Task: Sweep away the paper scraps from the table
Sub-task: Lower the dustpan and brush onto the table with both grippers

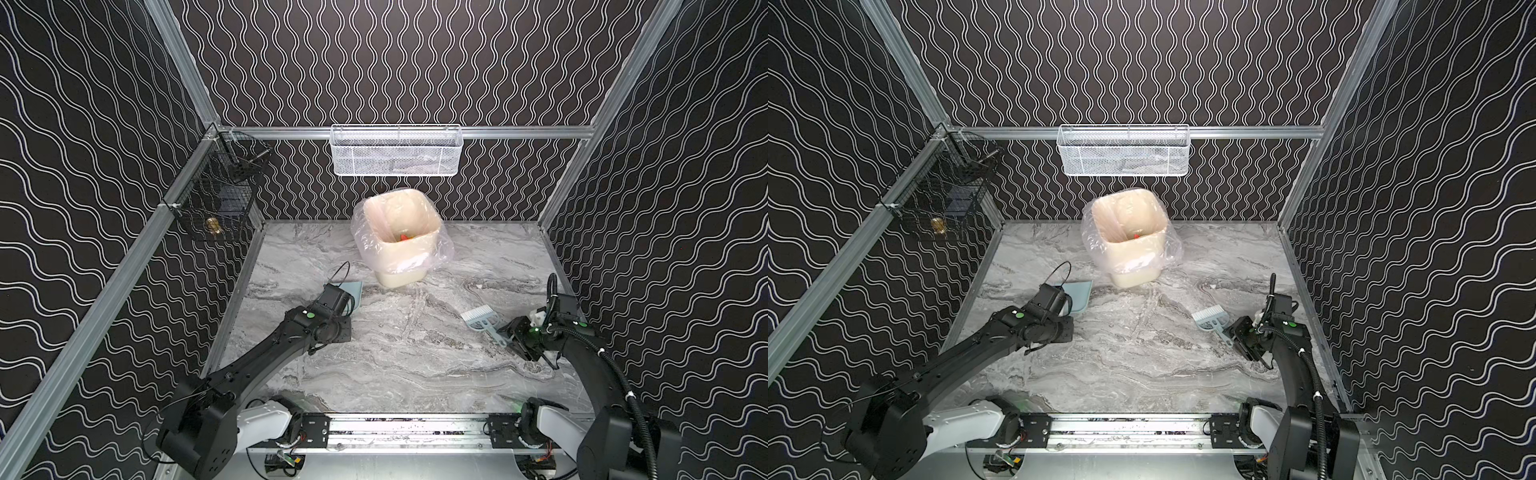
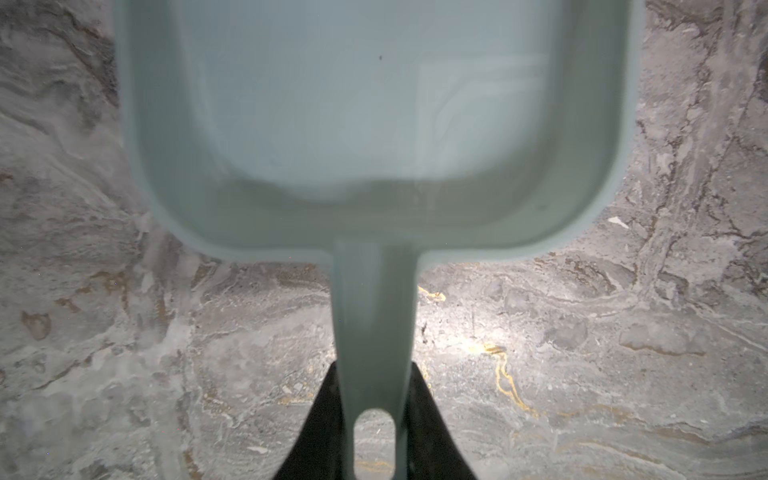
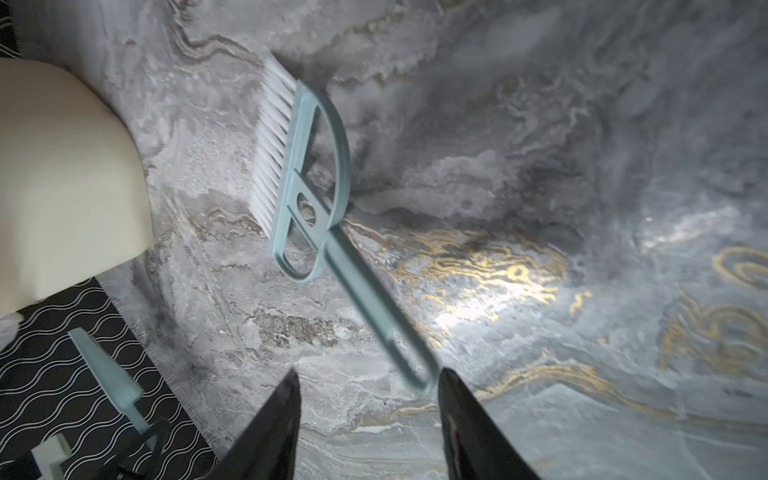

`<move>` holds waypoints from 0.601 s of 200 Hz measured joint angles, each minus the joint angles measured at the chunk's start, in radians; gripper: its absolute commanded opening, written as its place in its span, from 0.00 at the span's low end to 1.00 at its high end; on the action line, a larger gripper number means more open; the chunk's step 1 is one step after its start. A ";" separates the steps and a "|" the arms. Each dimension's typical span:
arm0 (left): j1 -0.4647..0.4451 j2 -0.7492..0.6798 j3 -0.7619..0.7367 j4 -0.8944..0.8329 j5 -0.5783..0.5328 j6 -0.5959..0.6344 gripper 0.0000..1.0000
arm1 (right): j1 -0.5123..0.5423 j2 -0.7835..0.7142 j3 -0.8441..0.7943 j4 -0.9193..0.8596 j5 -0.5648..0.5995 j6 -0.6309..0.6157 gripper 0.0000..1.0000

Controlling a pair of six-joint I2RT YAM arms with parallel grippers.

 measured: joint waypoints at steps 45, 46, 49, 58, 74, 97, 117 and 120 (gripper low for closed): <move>0.016 0.085 0.003 0.039 0.058 -0.021 0.00 | 0.002 -0.014 0.009 -0.060 0.042 -0.002 0.60; 0.016 0.087 0.003 0.040 0.059 -0.021 0.00 | 0.002 -0.016 0.010 -0.061 0.043 -0.002 0.60; 0.018 0.094 0.003 0.045 0.061 -0.021 0.00 | 0.002 -0.019 0.011 -0.064 0.046 -0.002 0.60; 0.021 0.113 0.005 0.052 0.065 -0.021 0.00 | 0.003 -0.028 0.019 -0.075 0.052 -0.003 0.60; 0.027 0.153 0.008 0.060 0.081 -0.021 0.00 | 0.007 -0.029 0.042 -0.084 0.062 -0.017 0.61; 0.028 0.197 0.002 0.076 0.092 -0.021 0.00 | 0.024 -0.015 0.082 -0.086 0.080 -0.037 0.61; 0.029 0.220 -0.013 0.086 0.096 -0.021 0.00 | 0.043 0.004 0.119 -0.085 0.098 -0.057 0.62; 0.029 0.222 -0.015 0.087 0.096 -0.021 0.00 | 0.047 0.007 0.126 -0.085 0.102 -0.059 0.62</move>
